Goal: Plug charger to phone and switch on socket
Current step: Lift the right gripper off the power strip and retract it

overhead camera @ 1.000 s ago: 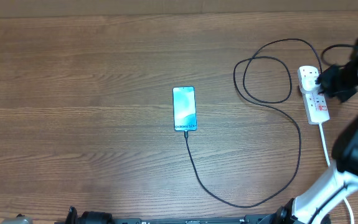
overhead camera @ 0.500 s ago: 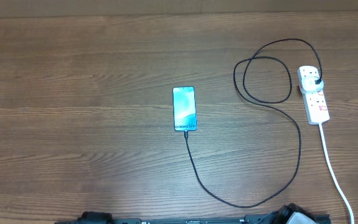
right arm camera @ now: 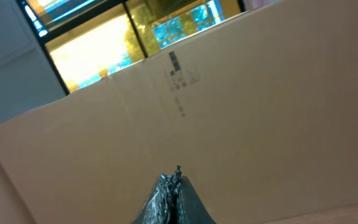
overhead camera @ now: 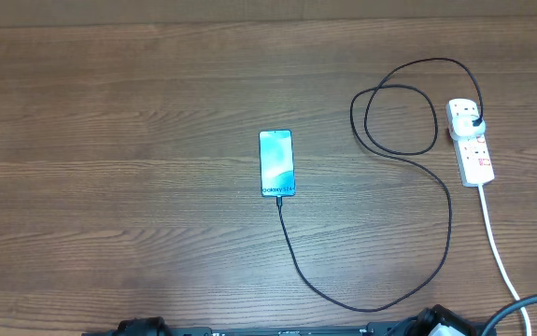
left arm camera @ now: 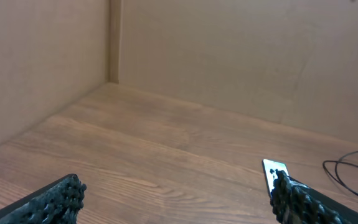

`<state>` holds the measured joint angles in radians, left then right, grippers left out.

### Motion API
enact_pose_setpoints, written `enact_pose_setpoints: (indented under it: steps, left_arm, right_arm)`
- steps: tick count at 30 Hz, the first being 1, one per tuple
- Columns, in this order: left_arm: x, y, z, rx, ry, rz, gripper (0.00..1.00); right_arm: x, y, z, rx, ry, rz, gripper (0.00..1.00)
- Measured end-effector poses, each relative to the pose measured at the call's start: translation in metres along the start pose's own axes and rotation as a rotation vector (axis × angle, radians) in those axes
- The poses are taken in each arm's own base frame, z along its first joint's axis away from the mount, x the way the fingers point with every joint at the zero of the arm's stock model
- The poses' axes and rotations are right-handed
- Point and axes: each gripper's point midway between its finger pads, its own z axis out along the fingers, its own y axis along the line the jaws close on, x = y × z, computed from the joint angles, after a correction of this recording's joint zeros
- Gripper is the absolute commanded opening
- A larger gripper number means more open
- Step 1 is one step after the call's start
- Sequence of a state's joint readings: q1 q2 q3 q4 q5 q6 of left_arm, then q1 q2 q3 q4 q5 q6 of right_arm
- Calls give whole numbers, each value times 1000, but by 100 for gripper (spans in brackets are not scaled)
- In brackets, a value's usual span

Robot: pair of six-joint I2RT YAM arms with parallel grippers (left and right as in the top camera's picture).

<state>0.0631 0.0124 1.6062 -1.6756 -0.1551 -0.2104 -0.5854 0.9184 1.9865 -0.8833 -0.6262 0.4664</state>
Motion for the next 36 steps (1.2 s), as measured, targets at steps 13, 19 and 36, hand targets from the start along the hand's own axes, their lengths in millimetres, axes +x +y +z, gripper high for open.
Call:
enact_pose_setpoints:
  steps: [13,19,36]
  left_arm:
    - [0,4,2,53,15,5,100]
    - [1,4,2,51,20,6,100]
    - [-44,-22,68,97,-117,-58,100]
  right_arm:
    - [18,46,-10,-267,107,20,4]
    - [16,62,-31,-321,73,-8,4]
    - [23,72,-43,-392,56,-38,4]
